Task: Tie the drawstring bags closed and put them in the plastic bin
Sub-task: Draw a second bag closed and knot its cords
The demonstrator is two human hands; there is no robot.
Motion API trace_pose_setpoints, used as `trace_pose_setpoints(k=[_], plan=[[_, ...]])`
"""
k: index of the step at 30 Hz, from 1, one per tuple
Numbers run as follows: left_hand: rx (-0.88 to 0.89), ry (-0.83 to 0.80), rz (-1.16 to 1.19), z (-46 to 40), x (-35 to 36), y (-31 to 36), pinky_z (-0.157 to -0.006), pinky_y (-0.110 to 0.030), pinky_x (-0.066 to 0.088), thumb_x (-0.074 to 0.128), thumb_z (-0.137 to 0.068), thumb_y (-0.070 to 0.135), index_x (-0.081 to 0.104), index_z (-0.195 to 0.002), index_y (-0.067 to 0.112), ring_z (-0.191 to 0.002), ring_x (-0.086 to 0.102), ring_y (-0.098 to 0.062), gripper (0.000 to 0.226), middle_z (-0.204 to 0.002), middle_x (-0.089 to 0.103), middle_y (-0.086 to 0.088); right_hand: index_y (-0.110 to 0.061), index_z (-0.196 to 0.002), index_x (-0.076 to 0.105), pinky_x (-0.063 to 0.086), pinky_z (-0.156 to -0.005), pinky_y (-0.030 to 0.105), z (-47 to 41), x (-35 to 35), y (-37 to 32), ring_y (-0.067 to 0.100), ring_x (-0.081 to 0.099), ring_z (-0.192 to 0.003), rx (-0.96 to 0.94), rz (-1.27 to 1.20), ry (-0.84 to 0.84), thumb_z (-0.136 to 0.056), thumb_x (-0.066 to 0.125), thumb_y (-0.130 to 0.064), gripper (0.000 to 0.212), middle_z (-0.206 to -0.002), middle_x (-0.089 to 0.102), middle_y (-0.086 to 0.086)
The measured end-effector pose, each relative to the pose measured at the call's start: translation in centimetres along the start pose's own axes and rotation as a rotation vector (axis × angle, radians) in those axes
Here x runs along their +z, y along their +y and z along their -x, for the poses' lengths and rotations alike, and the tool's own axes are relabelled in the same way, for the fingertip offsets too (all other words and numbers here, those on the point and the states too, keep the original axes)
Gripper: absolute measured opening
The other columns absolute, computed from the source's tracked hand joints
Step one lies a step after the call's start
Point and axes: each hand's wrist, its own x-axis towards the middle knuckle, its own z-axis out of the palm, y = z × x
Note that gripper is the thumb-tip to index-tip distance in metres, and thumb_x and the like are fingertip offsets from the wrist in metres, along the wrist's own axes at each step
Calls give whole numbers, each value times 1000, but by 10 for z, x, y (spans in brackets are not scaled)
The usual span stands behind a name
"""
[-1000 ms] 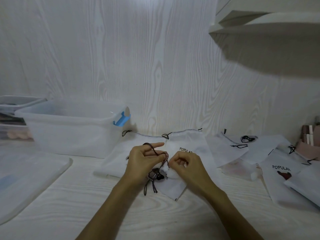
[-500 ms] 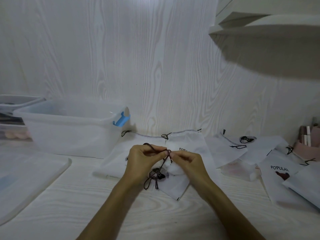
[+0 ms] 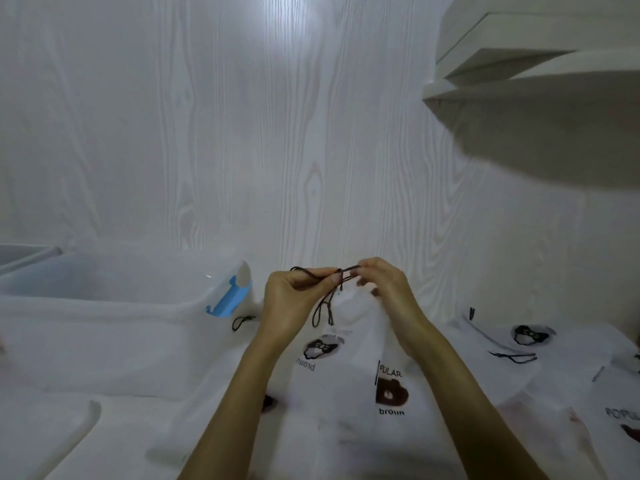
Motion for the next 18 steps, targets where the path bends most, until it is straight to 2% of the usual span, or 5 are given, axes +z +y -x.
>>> trace_pose_setpoints(k=[5, 7, 12, 16, 18], plan=[[-25, 13, 2, -13, -5, -3, -69, -8, 50, 74, -77, 9, 75, -86, 16, -78, 71, -3, 12, -78, 75, 6, -17, -55, 38, 35, -64, 25, -10, -4, -6, 11, 39, -57, 253, -604, -301, -90, 46, -21, 36, -58, 39, -1], [-39, -10, -21, -13, -9, -4, -71, -9, 51, 76, -76, 12, 76, -86, 17, -81, 71, -5, 12, -81, 76, 5, -18, -50, 45, 34, -62, 22, -15, -11, 0, 9, 40, -55, 193, -404, -237, -93, 51, -28, 45, -54, 43, -4], [8, -101, -245, -15, -18, -4, -73, -8, 49, 77, -75, 14, 77, -84, 19, -80, 70, -2, 11, -80, 75, 7, -17, -49, 39, 28, -49, 23, -20, -36, 14, 10, 37, -45, -67, 688, 253, -89, 58, -43, 51, -47, 39, -4], [4, -170, -264, -13, -20, -4, -71, -6, 46, 77, -76, 13, 77, -85, 17, -77, 69, 1, 10, -79, 75, 10, -18, -98, 62, 38, -70, 26, -18, -53, 5, 17, 57, -92, 33, 944, 191, -91, 54, -42, 26, -94, 60, -3], [21, -199, -294, -12, -17, -3, -73, -5, 46, 77, -76, 15, 77, -84, 19, -77, 68, 2, 9, -79, 75, 12, -18, -113, 63, 39, -80, 24, -18, -55, -6, 15, 55, -103, -42, 840, 137, -94, 53, -30, 25, -113, 61, -3]])
